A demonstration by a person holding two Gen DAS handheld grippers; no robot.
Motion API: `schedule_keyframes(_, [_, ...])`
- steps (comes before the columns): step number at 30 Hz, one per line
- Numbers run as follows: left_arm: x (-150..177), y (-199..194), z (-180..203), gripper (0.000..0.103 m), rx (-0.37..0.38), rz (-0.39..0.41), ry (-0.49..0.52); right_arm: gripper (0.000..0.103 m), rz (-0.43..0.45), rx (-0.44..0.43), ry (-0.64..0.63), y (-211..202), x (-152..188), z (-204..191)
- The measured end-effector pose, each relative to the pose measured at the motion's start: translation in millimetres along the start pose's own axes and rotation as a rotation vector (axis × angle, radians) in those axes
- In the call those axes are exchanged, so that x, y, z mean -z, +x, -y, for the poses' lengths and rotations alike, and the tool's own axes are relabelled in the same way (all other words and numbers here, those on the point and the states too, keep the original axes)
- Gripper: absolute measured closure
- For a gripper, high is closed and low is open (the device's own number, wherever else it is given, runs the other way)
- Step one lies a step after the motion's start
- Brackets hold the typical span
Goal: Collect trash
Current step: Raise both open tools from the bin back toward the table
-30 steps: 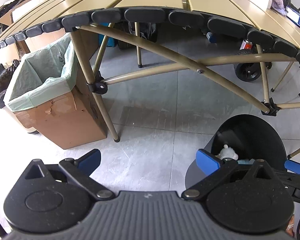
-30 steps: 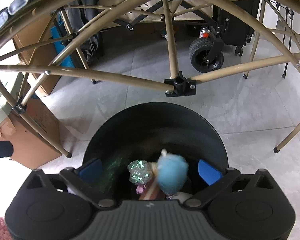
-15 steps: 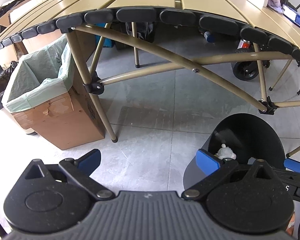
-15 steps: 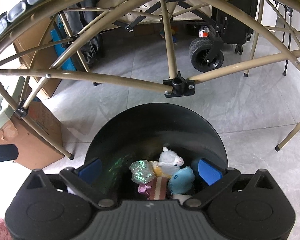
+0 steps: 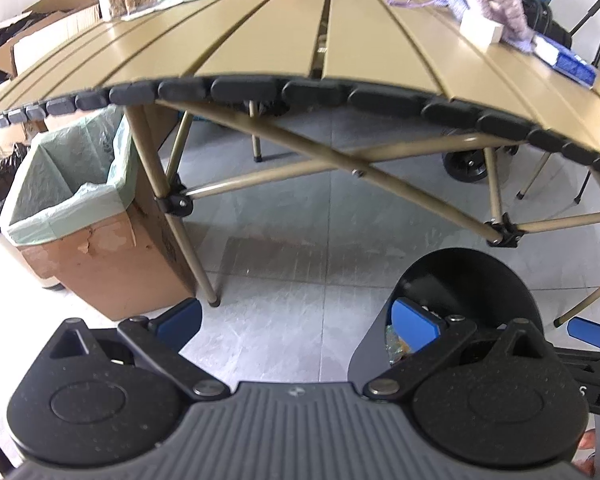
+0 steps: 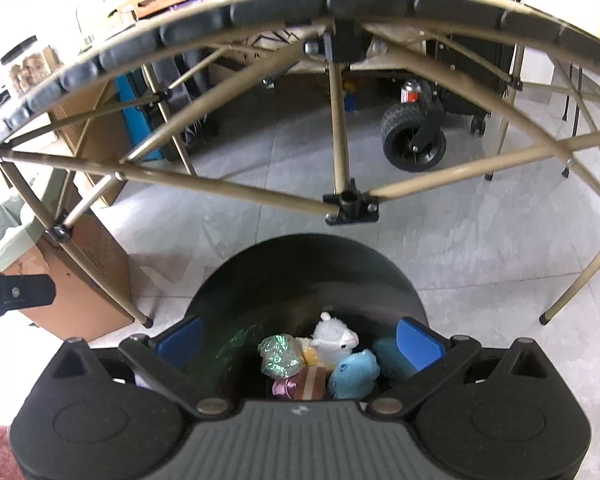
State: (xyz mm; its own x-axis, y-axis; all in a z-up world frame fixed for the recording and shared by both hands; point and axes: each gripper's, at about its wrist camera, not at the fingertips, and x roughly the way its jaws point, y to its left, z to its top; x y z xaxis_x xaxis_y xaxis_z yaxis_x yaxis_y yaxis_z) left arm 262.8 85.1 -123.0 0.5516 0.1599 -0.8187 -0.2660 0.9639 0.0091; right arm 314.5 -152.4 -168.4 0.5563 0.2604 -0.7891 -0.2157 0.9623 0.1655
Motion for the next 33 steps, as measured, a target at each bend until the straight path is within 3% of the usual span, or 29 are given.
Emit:
schedule_keyframes(23, [-5.0,-67.0,24.5,0.0,0.097,0.241,0.038,0.0,0.272,-0.105,0.008,-106.1,-24.3,23.5])
schedule_keyframes(33, [-13.6,-93.3,42.5,0.0,0.128,0.335,0.055,0.0,0.397,-0.116,-0.001,-132.3,-36.9,32.6])
